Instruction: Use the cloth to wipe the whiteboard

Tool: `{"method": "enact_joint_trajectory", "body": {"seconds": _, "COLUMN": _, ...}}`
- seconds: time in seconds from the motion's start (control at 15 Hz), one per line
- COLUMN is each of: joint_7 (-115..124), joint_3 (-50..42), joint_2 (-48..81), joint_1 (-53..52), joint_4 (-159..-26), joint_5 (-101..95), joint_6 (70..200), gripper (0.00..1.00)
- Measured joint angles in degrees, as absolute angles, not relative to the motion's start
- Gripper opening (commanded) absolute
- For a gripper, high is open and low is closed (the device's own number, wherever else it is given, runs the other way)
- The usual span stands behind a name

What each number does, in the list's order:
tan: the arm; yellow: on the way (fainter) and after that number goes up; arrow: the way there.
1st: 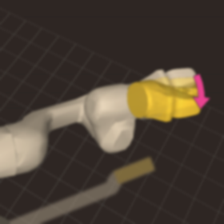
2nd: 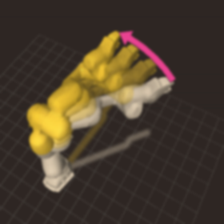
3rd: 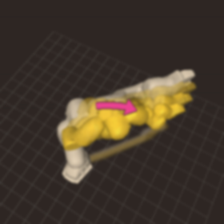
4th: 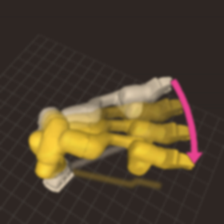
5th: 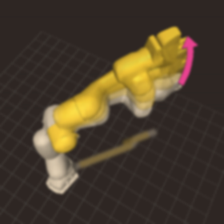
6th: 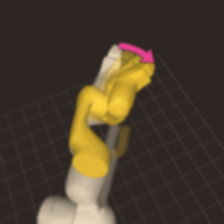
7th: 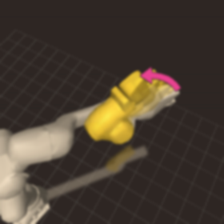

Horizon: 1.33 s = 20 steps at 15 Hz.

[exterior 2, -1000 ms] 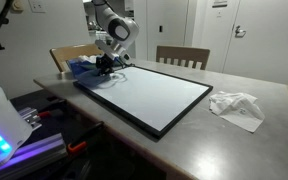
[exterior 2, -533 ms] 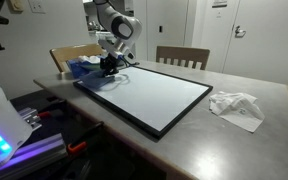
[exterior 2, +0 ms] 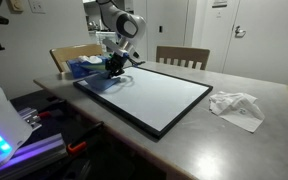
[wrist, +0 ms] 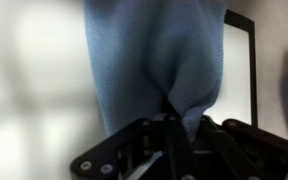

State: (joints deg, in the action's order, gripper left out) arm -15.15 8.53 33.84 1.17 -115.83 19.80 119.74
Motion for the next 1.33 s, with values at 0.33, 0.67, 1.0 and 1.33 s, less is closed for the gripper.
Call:
{"method": "enact_joint_trajectory", "body": {"seconds": 0.33, "joint_7": -15.14, "joint_3": 8.50, "joint_2": 33.79, "joint_1": 1.16, "joint_4": -115.69, "joint_5": 19.84, "joint_6": 119.47, "gripper": 0.02}}
{"method": "enact_joint_trajectory", "body": {"seconds": 0.67, "joint_7": -12.98, "joint_3": 7.93, "joint_2": 33.79, "joint_1": 1.10, "joint_4": -115.69, "joint_5": 19.66, "joint_6": 119.45, "gripper": 0.02}}
{"method": "enact_joint_trajectory", "body": {"seconds": 1.0, "joint_7": -9.78, "joint_3": 4.44, "joint_2": 32.98, "joint_1": 1.20, "joint_4": -116.45, "joint_5": 18.91, "joint_6": 119.13, "gripper": 0.02}}
{"method": "enact_joint_trajectory", "body": {"seconds": 1.33, "joint_7": -9.68, "joint_3": 1.41, "joint_2": 32.62, "joint_1": 1.52, "joint_4": -116.60, "joint_5": 14.49, "joint_6": 117.02, "gripper": 0.02}}
